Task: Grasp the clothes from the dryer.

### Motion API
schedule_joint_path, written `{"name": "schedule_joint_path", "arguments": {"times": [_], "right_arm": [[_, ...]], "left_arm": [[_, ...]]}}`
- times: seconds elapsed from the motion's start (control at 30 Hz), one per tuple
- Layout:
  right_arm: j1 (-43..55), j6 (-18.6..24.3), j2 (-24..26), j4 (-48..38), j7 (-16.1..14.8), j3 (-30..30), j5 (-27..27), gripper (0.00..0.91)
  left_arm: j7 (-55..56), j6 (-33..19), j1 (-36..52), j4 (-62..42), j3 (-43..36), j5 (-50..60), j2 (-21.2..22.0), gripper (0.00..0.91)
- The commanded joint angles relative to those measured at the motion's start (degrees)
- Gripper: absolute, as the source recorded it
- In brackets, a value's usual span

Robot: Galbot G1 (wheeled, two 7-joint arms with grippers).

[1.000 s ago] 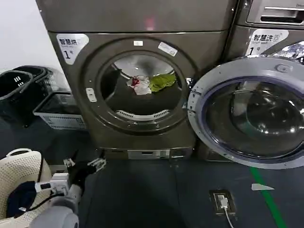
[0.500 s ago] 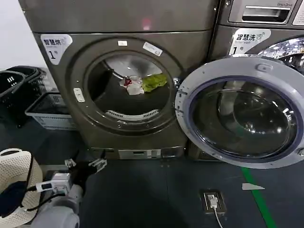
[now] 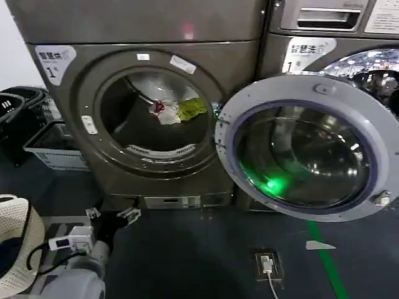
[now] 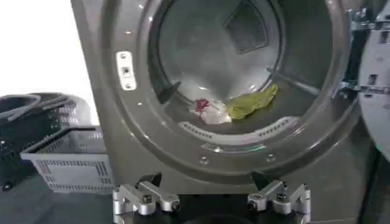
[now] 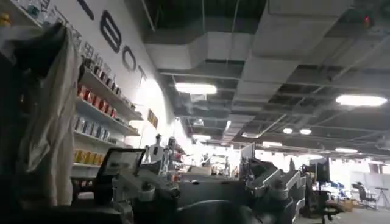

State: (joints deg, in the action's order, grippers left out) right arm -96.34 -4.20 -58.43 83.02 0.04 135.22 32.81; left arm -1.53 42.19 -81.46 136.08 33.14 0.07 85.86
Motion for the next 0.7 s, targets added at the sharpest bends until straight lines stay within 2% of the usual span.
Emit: {"name": "schedule_joint_path", "arguments": {"times": [0.03,0.47,0.7], "right_arm": [[0.0,0.1,0.0,0.2,0.5,0.1,0.6,0.907],[0.1,0.1,0.0,-0.2,0.5,0.3,0.5,0.907],[-1.2,0.0,0.3,-2.3,-0.3,2.3,0.1,0.907]], "left_arm": [[-0.1,2.8,-0.1,0.1,-0.1,0.7,0.0,0.907],[0.7,2.8,0.2,-0.3,-0.8,1.0,0.3,0.907],[1.3,2.8,0.6,-1.5,-1.3,0.9,0.7,0.907]]}}
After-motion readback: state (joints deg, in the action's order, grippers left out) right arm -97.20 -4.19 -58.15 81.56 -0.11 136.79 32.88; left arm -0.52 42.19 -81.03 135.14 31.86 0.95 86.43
